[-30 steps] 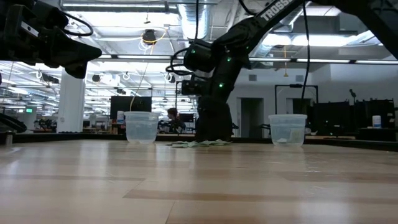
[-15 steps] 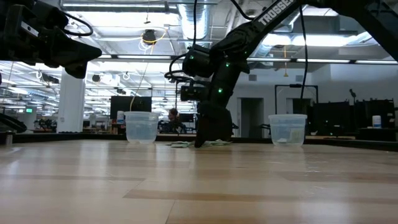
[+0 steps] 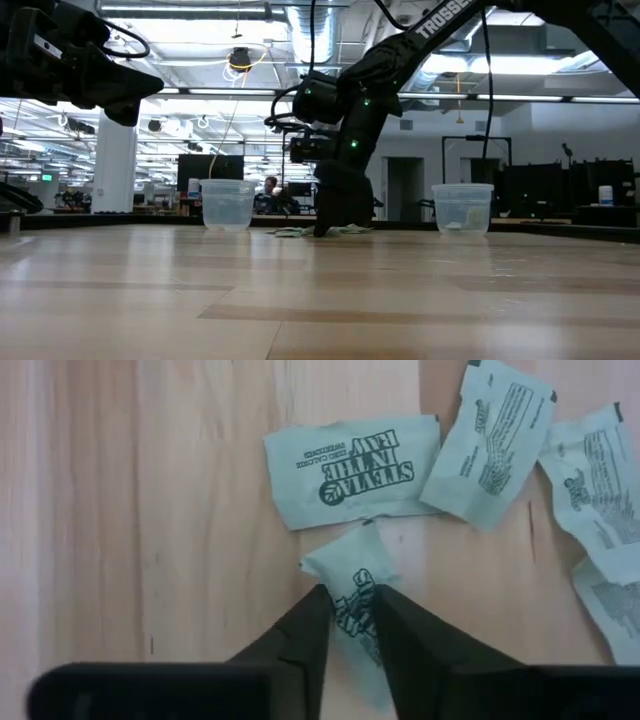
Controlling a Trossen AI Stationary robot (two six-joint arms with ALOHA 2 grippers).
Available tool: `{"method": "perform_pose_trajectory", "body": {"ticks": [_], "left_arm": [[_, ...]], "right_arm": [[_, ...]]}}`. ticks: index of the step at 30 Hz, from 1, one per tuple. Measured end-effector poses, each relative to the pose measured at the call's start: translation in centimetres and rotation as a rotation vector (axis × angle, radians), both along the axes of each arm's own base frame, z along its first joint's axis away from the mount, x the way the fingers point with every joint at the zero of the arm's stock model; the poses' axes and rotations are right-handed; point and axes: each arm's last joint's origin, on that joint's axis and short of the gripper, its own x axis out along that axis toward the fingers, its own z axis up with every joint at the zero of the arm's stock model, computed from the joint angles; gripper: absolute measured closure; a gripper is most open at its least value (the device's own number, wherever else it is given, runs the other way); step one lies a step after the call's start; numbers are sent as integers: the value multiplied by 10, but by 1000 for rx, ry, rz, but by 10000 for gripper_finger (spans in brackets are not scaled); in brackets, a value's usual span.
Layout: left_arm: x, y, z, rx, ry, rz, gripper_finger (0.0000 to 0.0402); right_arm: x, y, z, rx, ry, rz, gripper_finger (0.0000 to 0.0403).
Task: Pick and place Stevia / Truvia into bins
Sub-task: Put the stevia packet into the right transparent container
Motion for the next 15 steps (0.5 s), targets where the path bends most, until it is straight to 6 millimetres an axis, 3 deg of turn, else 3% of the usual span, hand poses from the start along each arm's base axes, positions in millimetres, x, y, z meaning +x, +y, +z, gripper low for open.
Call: {"method": "perform_pose_trajectory", "body": {"ticks": [6, 11, 15], "left_arm": [[0, 0, 0, 0, 0, 0, 401], [0, 0, 0, 1, 0, 0, 401], [0, 0, 0, 0, -1, 0, 401]], "right_arm": [[-2, 4, 2, -22, 24, -83, 393], [-10, 7, 12, -108, 79, -152, 390], [-17, 10, 37, -179, 62, -195, 399]]}}
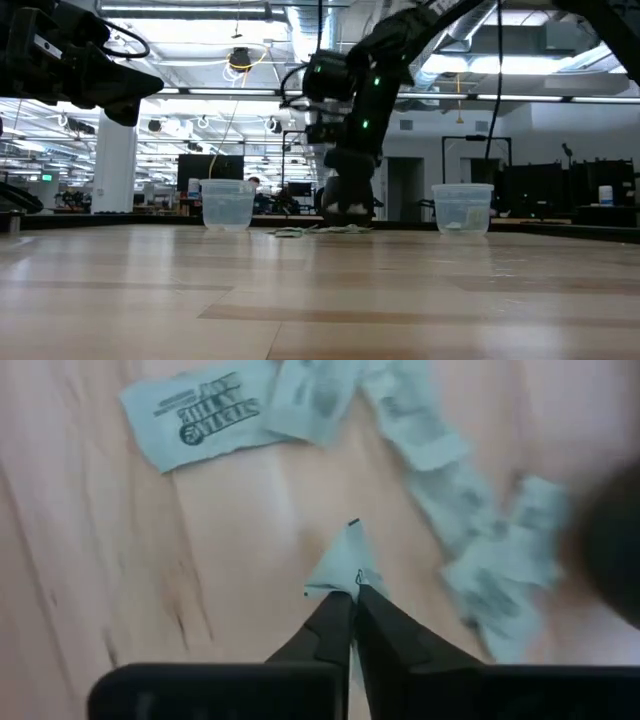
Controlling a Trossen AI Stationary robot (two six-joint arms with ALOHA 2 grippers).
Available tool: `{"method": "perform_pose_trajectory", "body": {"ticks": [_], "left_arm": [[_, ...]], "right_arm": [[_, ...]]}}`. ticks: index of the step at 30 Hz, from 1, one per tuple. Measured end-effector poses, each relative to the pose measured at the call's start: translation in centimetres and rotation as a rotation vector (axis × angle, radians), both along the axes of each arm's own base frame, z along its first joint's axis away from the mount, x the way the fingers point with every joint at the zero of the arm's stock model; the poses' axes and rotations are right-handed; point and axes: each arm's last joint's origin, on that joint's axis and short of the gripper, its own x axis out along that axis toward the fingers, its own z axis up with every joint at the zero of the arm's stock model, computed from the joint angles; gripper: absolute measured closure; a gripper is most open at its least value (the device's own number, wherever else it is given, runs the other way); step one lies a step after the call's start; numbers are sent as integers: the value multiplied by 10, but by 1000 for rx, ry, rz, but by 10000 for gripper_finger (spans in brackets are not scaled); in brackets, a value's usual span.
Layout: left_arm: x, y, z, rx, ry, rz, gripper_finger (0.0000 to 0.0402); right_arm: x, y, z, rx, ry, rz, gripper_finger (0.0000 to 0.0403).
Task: Pick and place Stevia / Truvia into bins
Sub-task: Put the stevia packet into the right transparent container
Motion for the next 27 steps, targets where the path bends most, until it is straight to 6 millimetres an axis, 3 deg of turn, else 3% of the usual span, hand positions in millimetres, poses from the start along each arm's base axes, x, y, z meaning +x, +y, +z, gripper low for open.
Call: {"method": "perform_pose_trajectory", "body": {"ticks": [10, 16, 22, 27], "left_arm": [[0, 0, 0, 1, 0, 0, 401], [0, 0, 0, 1, 1, 0, 401], [0, 0, 0, 0, 1, 0, 401], [0, 0, 0, 0, 0, 0, 401]], "right_arm": [[-35, 7, 73, -187, -24, -99, 400], [-72, -13, 111, -192, -1, -192, 400], [-108, -46, 126, -154, 77, -298, 398], [-124, -77, 122, 28, 76, -285, 400]]}}
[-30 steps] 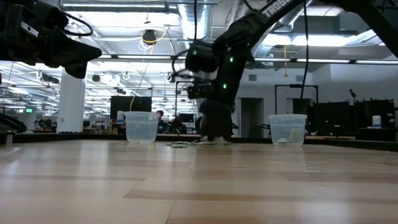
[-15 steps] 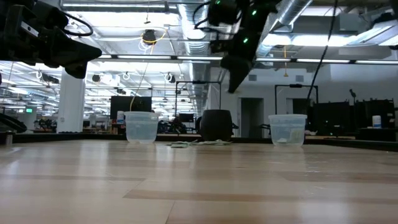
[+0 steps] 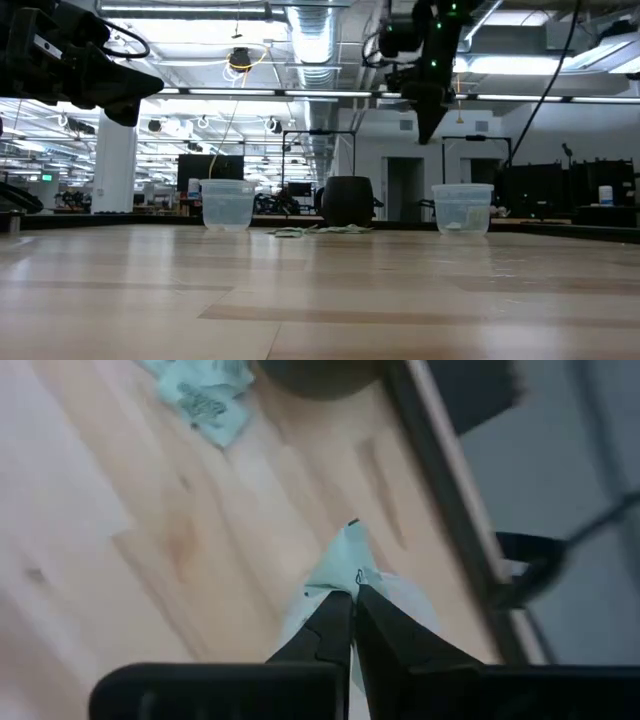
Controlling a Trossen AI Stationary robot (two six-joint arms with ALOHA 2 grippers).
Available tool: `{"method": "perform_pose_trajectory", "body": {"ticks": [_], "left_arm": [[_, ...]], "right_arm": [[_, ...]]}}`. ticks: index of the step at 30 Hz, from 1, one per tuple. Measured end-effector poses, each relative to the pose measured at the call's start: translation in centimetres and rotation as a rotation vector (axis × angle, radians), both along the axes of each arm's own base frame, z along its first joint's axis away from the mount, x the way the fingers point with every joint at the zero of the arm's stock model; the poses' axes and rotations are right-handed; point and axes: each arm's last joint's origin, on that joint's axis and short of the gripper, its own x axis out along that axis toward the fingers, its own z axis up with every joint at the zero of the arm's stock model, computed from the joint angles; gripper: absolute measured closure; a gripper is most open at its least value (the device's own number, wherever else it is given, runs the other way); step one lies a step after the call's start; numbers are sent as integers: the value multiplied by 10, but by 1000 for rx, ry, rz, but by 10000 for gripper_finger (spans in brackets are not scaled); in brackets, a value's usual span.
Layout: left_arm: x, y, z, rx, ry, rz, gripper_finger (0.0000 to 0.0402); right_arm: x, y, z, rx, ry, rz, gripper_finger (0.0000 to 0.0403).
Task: Pick and place Stevia / Truvia into bins
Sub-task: Put the stevia packet into the right transparent container
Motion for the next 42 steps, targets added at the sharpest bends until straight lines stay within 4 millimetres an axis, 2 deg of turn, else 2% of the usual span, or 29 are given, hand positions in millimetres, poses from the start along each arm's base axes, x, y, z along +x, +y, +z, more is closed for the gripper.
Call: {"method": "perform_pose_trajectory", "body": {"ticks": [4, 9, 15, 24, 35, 42], "left_arm": [[0, 0, 0, 1, 0, 0, 401], [0, 0, 0, 0, 0, 0, 401], [0, 0, 0, 0, 0, 0, 401], [0, 0, 0, 0, 0, 0, 401], [0, 0, 0, 0, 0, 0, 401], [0, 0, 0, 0, 0, 0, 401]], "right_arm": [[-9, -22, -14, 111, 32, -35, 401], [-23, -35, -30, 204, 166, -94, 401], [-34, -38, -45, 249, 221, -132, 394], [-33, -38, -56, 239, 204, -138, 356], [-28, -38, -57, 206, 156, -146, 321], [-17, -32, -38, 101, -5, -111, 326]]}}
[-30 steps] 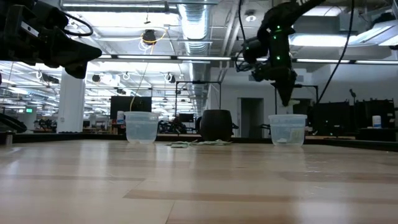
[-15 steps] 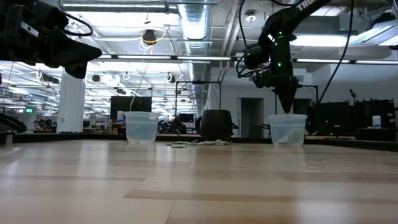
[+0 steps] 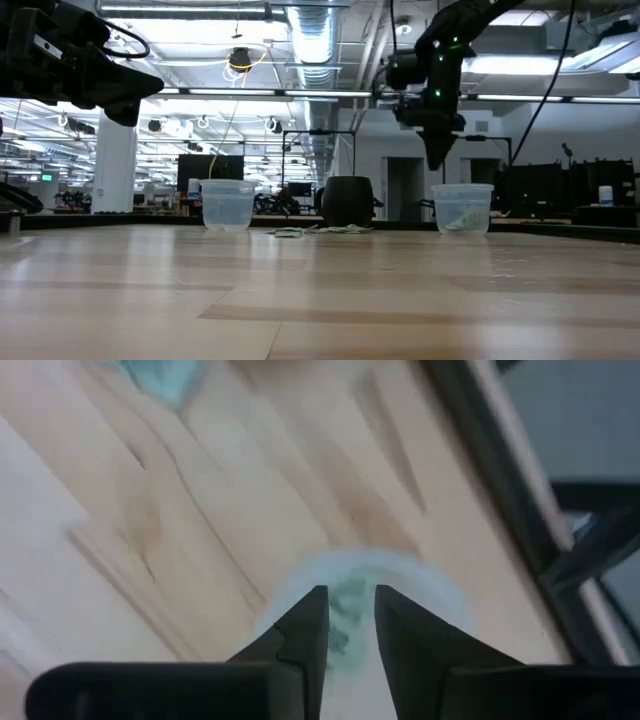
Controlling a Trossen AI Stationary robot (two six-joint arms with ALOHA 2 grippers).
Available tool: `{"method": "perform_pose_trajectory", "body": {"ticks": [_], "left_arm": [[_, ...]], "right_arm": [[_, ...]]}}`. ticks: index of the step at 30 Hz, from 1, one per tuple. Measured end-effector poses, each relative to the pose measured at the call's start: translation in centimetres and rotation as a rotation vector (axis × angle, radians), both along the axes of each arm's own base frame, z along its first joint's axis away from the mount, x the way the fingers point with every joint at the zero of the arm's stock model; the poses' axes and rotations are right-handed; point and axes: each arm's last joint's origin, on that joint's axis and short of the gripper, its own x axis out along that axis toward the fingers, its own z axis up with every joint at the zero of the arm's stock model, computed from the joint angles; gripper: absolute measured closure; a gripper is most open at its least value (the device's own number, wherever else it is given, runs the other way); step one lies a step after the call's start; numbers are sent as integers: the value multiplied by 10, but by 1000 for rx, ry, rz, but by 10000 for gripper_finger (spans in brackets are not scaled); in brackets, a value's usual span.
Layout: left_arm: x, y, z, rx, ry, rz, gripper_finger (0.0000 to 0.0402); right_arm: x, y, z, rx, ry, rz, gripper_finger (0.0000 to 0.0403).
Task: Pick and place Stevia / Truvia into bins
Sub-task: Put the stevia packet into the right transparent container
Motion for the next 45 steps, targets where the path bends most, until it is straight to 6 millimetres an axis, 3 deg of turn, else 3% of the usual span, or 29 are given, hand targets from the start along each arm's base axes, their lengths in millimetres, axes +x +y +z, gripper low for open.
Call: {"method": "perform_pose_trajectory", "body": {"ticks": [6, 17, 25, 32, 39, 45], "left_arm": [[0, 0, 0, 0, 0, 0, 401], [0, 0, 0, 1, 0, 0, 401], [0, 0, 0, 0, -1, 0, 401], [0, 0, 0, 0, -1, -1, 401], [0, 0, 0, 0, 0, 0, 401], [0, 0, 0, 0, 0, 0, 401]], "right_arm": [[13, 16, 19, -83, -129, 67, 327], [54, 48, 19, -97, -305, 336, 327], [73, 43, -16, -60, -238, 347, 314], [85, 38, -51, -22, -166, 370, 257], [91, 35, -73, -8, -122, 410, 199], [94, 35, -85, -1, -90, 445, 178]]}}
